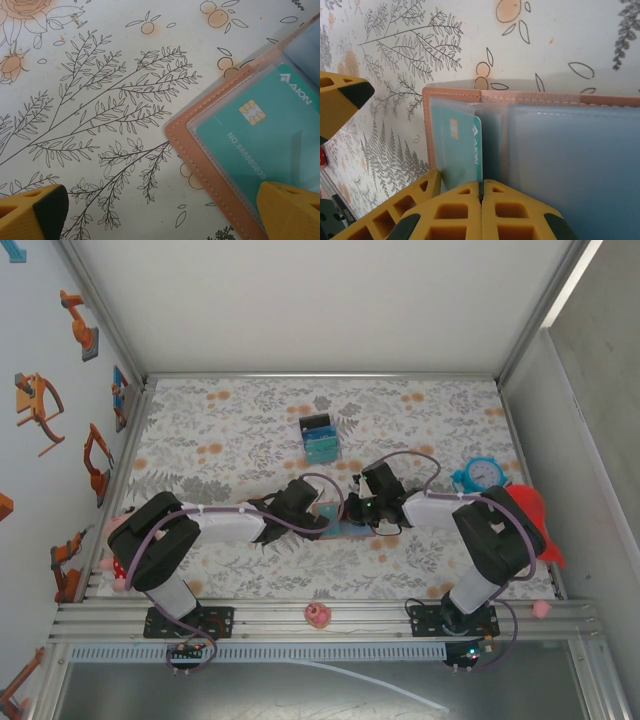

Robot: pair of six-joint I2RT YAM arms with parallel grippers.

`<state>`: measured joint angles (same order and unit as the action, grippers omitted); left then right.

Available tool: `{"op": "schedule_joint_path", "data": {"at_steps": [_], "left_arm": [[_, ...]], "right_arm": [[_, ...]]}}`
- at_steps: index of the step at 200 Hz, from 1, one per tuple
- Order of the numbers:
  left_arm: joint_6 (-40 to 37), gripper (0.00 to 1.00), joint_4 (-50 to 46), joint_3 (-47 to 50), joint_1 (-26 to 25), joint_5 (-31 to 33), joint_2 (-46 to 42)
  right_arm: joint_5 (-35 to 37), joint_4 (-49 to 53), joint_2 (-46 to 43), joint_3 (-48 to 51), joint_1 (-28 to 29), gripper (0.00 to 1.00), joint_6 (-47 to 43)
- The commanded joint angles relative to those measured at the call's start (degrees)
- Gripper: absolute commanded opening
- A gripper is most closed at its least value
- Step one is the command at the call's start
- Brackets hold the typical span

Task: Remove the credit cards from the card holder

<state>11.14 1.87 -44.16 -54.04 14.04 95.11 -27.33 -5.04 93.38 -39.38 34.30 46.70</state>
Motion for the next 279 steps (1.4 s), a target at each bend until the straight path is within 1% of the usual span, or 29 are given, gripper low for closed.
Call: {"op": "schedule_joint_path", "data": {"at_steps": [1,14,86,105,134,148,154,212,279], "left_arm": [[-0.74,0.97,-5.99,-0.74,-0.54,0.18,1.86],[-0.92,0.97,-6.26,-1.01,-0.54,0.17,2.15],[-0.44,0.97,-7.33,-1.72,-0.54,-0.27,2.27],[-0.41,0.97,-7.36,-1.72,-0.54,-0.35,2.27],[-0.41,0.97,-7.34,-1.80,-0.52,-0.68,2.43],[-0.41,0.97,-7.35,-1.80,-0.54,-0.60,2.46],[-0.41,0.97,-7.35,-1.80,-0.54,-0.60,2.51],[-0.14,0.97,-7.51,-1.80,-0.54,-0.60,1.92],[-0.46,0.97,-7.60,-3.50,-0.54,-1.04,-2.35]], "right_arm": [[-0.08,0.57,-2.17,1.31,-1.28,0.03,-1.44],[-0.62,-0.05,-2.63,1.79,-1.70,0.05,-1.63],[-4.46,-6.52,-2.33,3.67,-2.56,0.07,0.15],[-4.59,-7.01,-2.42,4.21,-3.09,0.04,0.28],[-4.83,-7.27,-2.50,4.74,-3.63,0.04,0.21],[-4.62,-7.18,-2.63,4.96,-3.81,0.01,-0.12],[-4.51,-6.81,-2.76,5.01,-3.96,0.00,-0.43],[-1.36,0.14,-4.53,3.37,-4.76,0.00,-4.70],[2.34,6.88,-6.36,1.27,-4.86,0.00,-8.19]]}}
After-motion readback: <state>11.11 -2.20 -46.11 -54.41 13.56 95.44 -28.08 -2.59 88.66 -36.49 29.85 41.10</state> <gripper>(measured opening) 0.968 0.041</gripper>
